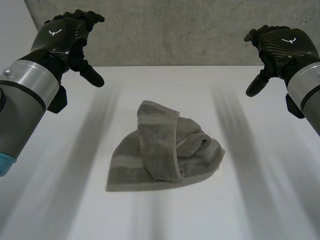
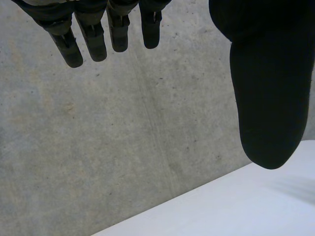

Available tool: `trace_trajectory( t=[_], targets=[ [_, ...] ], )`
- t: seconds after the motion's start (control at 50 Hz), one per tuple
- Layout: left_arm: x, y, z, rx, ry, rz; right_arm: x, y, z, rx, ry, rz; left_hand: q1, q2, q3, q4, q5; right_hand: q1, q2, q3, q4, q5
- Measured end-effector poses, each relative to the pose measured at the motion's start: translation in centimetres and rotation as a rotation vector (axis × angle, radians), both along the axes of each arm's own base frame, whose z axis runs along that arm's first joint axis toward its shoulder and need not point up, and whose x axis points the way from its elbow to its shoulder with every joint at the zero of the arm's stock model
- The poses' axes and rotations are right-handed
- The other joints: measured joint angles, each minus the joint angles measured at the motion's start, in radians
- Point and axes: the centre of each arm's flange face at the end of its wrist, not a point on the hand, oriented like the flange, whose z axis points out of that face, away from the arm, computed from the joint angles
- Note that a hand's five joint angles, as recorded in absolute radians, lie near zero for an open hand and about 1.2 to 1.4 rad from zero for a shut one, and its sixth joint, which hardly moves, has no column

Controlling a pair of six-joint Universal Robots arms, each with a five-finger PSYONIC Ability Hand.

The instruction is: Fold the towel.

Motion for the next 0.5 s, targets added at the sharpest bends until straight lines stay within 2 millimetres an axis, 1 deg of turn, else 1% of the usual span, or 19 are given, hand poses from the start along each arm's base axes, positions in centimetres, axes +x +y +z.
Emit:
trace_trajectory(
  t=[0.38,0.44,0.5],
  targets=[
    [-0.1,0.1,-0.2,-0.001,-0.007,-0.009,0.2,0.2,0.1,-0.011,0.01,0.018,-0.001,-0.003,0.0,-0.001,0.0,0.0,0.0,0.0,0.0,0.0],
    [-0.3,0.0,-0.6,0.0,-0.009,-0.019,0.4,0.4,0.1,-0.029,0.052,0.041,-0.001,-0.003,0.0,-0.001,0.0,0.0,0.0,0.0,0.0,0.0],
    [-0.8,-0.5,-1.5,0.005,-0.016,-0.046,0.7,0.8,-0.4,-0.051,0.177,0.088,-0.001,-0.003,0.0,-0.001,0.0,0.0,0.0,0.0,0.0,0.0]
  ],
)
